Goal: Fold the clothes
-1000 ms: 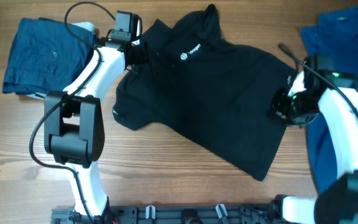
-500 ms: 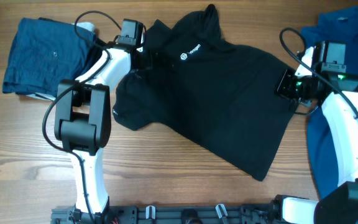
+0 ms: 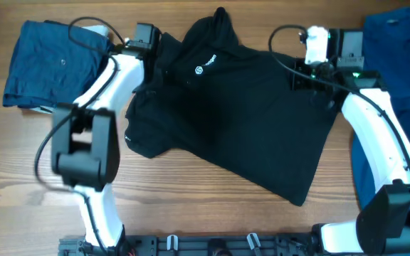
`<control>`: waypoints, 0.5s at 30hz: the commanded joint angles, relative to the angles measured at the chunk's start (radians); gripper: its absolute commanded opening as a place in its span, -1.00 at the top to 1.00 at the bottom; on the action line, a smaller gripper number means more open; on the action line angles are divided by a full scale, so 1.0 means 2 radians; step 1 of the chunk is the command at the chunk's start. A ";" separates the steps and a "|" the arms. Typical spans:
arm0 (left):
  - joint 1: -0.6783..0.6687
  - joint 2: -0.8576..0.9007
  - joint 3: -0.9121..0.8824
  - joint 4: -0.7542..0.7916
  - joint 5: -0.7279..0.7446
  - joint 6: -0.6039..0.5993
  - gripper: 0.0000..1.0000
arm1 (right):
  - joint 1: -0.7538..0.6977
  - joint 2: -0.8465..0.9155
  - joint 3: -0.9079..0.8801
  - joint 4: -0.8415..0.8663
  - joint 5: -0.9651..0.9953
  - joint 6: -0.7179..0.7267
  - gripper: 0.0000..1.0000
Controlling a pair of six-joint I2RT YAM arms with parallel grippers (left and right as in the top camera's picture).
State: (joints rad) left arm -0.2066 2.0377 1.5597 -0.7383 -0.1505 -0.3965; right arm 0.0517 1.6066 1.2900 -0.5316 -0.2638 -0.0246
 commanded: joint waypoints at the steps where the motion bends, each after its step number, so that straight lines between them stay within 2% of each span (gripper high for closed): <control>1: 0.003 -0.152 0.006 0.003 0.025 -0.006 0.56 | 0.022 0.032 0.047 0.055 -0.019 -0.021 0.32; 2: 0.003 -0.187 0.006 -0.005 0.025 -0.006 0.35 | 0.035 0.053 0.050 0.105 -0.031 -0.036 0.31; 4: 0.003 -0.216 0.006 -0.020 0.025 -0.006 -0.32 | 0.052 0.085 0.050 0.179 -0.034 -0.044 0.29; 5: 0.003 -0.226 0.006 -0.030 0.024 -0.006 -0.78 | 0.065 0.112 0.050 0.231 -0.033 -0.058 0.28; 6: 0.003 -0.227 0.006 -0.034 0.024 -0.006 -0.99 | 0.073 0.132 0.050 0.265 -0.029 -0.067 0.28; 7: 0.003 -0.227 0.006 -0.036 0.024 -0.006 -1.00 | 0.084 0.161 0.050 0.308 -0.016 -0.071 0.27; 9: 0.003 -0.225 0.006 -0.038 0.025 -0.006 -0.99 | 0.104 0.224 0.050 0.395 0.007 -0.080 0.11; 12: 0.003 -0.225 0.006 -0.038 0.024 -0.006 -1.00 | 0.120 0.273 0.053 0.446 0.019 -0.080 -0.04; 13: 0.003 -0.225 0.006 -0.038 0.024 -0.006 -0.99 | 0.128 0.290 0.066 0.433 0.022 -0.086 -0.06; 15: 0.003 -0.225 0.006 -0.038 0.025 -0.006 -0.99 | 0.138 0.296 0.145 0.282 0.042 -0.104 -0.11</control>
State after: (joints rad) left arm -0.2066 1.5848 1.5753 -0.8154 -0.1066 -0.4065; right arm 0.3042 2.1761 1.4063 0.2474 -0.2344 -0.1852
